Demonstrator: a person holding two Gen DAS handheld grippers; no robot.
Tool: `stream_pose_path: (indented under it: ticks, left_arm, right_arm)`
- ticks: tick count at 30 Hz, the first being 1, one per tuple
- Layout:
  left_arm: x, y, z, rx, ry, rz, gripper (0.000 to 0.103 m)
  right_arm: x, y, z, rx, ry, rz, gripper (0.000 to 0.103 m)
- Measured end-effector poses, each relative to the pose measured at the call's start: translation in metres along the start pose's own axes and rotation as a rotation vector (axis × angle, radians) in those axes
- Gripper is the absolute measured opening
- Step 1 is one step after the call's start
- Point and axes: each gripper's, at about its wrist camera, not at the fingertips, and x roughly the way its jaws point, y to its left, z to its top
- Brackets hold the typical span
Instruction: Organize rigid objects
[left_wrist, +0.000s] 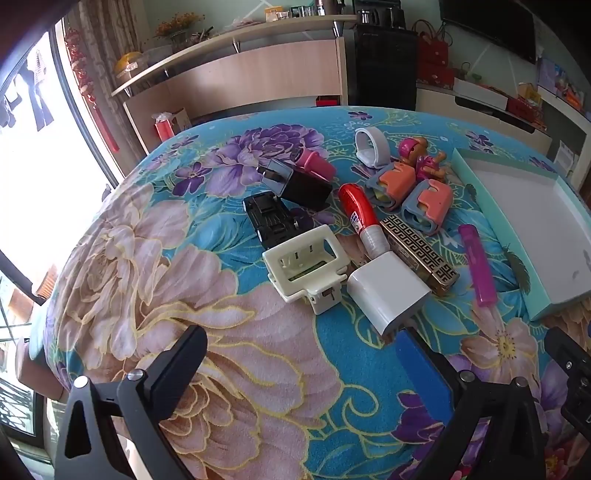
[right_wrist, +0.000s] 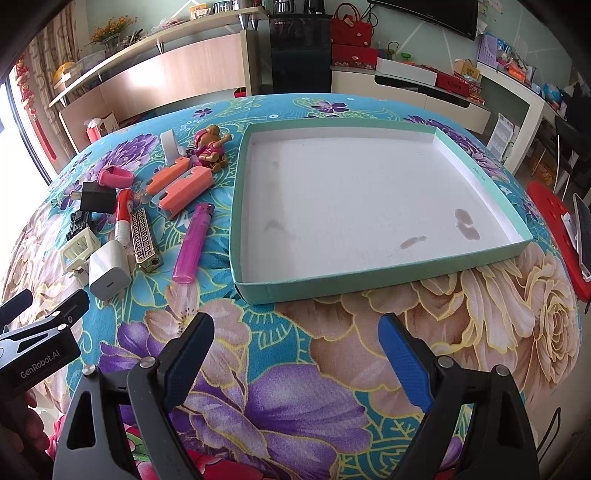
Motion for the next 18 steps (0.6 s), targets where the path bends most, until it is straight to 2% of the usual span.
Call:
stream_pose_path:
  ticks: [18]
  left_arm:
    - [0.0038,0.0014,-0.0007,-0.014,0.006,-0.003,0.103]
  right_arm:
    - [0.004,0.0037,0.0003,-0.015,0.01,-0.019,0.091]
